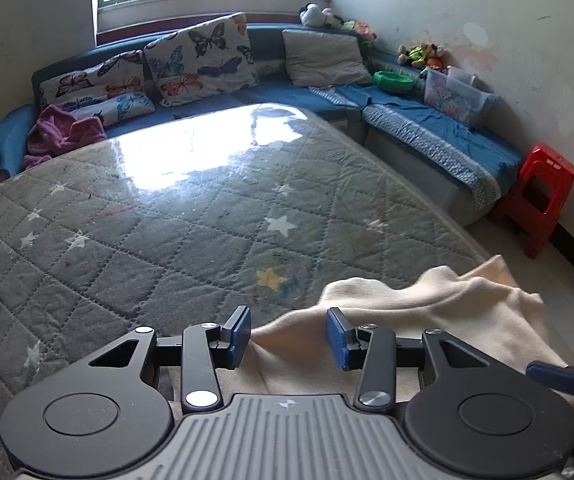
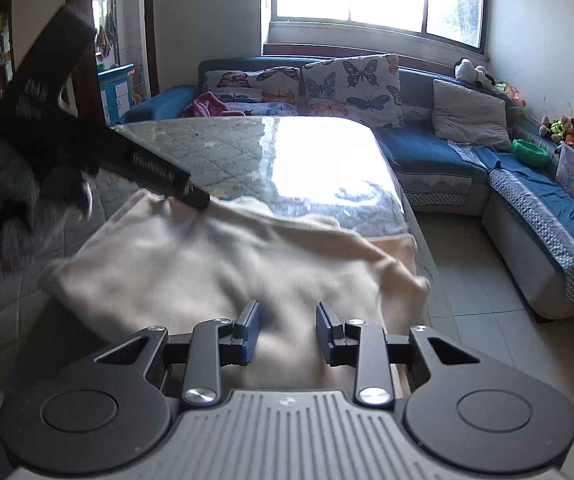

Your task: Fold clothes

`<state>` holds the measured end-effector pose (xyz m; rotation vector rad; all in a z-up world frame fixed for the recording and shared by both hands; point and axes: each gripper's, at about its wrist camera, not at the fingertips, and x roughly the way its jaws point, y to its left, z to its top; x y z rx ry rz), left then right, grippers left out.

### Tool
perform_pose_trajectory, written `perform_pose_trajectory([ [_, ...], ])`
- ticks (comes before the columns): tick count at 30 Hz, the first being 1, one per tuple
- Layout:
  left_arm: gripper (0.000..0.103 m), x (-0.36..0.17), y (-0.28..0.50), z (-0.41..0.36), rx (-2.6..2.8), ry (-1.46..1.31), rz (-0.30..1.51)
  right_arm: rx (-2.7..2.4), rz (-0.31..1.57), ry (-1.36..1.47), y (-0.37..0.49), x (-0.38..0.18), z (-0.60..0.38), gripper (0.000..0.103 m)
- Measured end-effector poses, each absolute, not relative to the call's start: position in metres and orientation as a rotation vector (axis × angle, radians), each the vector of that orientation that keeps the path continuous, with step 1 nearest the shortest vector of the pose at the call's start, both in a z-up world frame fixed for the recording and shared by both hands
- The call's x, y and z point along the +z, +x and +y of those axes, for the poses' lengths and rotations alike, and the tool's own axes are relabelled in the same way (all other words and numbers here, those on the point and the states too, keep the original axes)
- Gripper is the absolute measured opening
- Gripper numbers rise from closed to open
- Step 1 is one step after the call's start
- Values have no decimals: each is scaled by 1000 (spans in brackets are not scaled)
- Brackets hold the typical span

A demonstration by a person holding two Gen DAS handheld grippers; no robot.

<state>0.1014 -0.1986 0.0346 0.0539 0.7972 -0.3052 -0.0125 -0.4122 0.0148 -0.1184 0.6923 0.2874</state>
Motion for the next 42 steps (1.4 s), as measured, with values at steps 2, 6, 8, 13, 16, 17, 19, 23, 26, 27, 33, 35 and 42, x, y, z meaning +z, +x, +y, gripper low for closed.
perform_pose_trajectory([
  [2,45,40,87,-204,-344,75,769,281,690,-127,-20,13,-413,30],
  [6,45,44,63,-216,-426,103,739,278,689,-72,-31,16,-421,31],
  [8,45,41,54,-221,-459,101,746,271,684,-49,-35,18,-425,31],
  [13,45,28,34,-231,-514,133,759,249,693,7,-44,17,-437,31],
  [16,45,21,21,-236,-527,169,743,241,706,41,-48,15,-444,30],
  [17,45,20,18,-236,-528,175,736,244,707,47,-51,16,-446,30],
  [19,45,21,14,-235,-533,178,729,246,699,53,-53,20,-449,30],
  [23,45,20,9,-235,-538,189,716,239,679,73,-48,22,-453,30],
  [26,45,18,6,-232,-541,187,714,232,698,81,-42,17,-457,26],
  [27,45,18,5,-230,-542,180,715,229,710,84,-40,14,-458,26],
  [33,45,21,5,-219,-528,157,717,233,673,68,-33,24,-458,26],
  [35,45,22,5,-214,-513,151,719,236,664,62,-22,24,-457,26],
  [42,45,19,9,-193,-466,129,732,190,701,68,19,10,-464,26],
])
